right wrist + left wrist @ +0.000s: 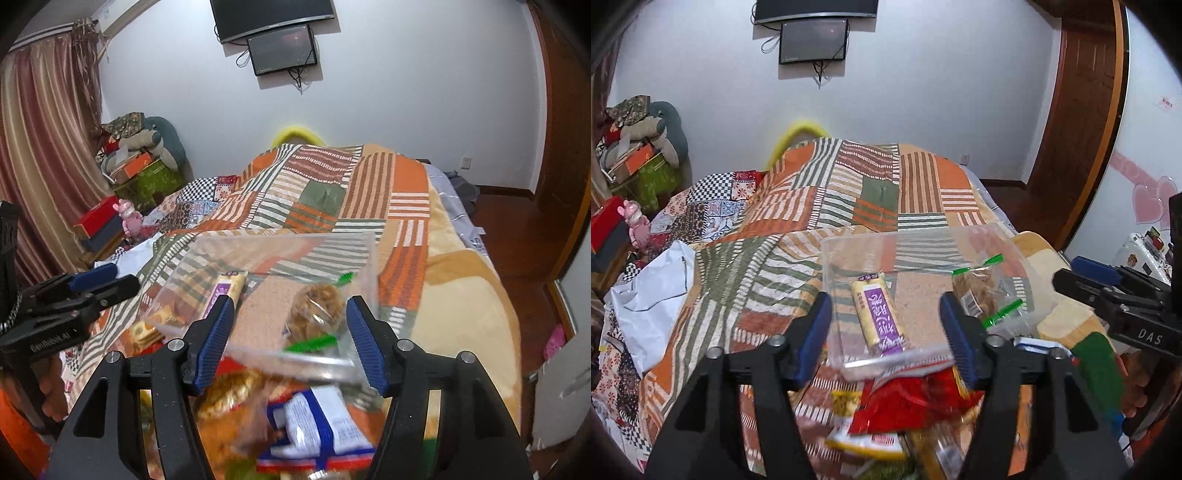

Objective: Organize snacks
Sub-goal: 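Carry the cream roll with left tool while right carries the bag, both into clear box, then grasp the green pea snack packet with left tool while right grasps the square biscuit pack, then drop the pea packet into the clear box with left tool while right drops the biscuit pack, then grasp the red chip bag with left tool while right grasps the green jelly cup, then drop the red chip bag into the clear box with left tool while right drops the jelly cup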

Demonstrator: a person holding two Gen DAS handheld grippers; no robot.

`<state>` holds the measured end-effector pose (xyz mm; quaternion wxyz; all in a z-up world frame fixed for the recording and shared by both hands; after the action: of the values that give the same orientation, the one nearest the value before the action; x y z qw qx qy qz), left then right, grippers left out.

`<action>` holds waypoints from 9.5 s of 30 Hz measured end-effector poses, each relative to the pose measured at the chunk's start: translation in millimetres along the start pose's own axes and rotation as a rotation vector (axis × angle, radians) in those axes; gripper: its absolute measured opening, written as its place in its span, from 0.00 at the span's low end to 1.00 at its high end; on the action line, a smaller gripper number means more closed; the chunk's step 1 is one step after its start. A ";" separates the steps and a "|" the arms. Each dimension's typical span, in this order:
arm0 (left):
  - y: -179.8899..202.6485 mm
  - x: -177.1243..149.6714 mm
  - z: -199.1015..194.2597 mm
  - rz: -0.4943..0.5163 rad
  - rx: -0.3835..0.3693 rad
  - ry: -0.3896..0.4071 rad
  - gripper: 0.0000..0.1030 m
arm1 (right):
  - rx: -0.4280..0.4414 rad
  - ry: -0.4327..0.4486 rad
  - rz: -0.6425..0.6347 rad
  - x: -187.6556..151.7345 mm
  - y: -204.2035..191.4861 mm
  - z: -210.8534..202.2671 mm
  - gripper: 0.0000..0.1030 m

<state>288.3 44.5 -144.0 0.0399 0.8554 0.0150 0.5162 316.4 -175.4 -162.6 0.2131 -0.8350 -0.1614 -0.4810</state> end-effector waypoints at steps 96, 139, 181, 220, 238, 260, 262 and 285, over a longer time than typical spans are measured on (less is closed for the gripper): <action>-15.6 5.8 -19.3 -0.073 -0.030 0.040 0.27 | 0.070 0.075 0.039 1.5 -32.0 -11.3 0.52; -21.2 -26.6 41.2 -0.073 -0.028 -0.130 0.41 | 0.054 -0.103 -0.113 -15.3 -45.2 39.9 0.56; 16.0 -111.2 13.4 -0.040 -0.047 -0.279 0.73 | 0.074 -0.303 0.021 -152.5 -30.9 -16.5 0.49; 39.2 -70.4 -2.9 0.141 -0.065 -0.070 0.35 | 0.041 -0.130 0.079 -91.4 -6.4 -55.2 0.36; 11.8 1.3 -29.4 0.022 -0.018 0.088 0.35 | 0.060 0.050 0.026 -7.6 -17.8 -35.9 0.36; -28.0 -11.3 72.0 -0.126 0.025 -0.069 0.36 | 0.061 -0.116 -0.028 -16.1 -23.5 66.6 0.37; -27.8 -16.5 81.3 -0.131 0.026 -0.090 0.36 | 0.057 -0.136 -0.027 -19.5 -22.1 73.2 0.37; -40.8 -7.0 30.9 -0.060 0.051 -0.040 0.63 | 0.007 -0.053 -0.067 -3.9 -14.5 20.3 0.46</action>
<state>313.1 83.1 -167.9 0.0342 0.8654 0.0531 0.4970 322.5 -152.8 -172.1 0.1955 -0.8408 -0.1967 -0.4648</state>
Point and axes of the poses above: each gripper's, at about its wrist camera, not at the fingertips, and z roughly the way its jaws point, y to its right, x to its top, the point moved 10 cm from there along z, roughly the way its jaws point, and after that the axes turned 12 degrees about y, right-handed, at the moved point
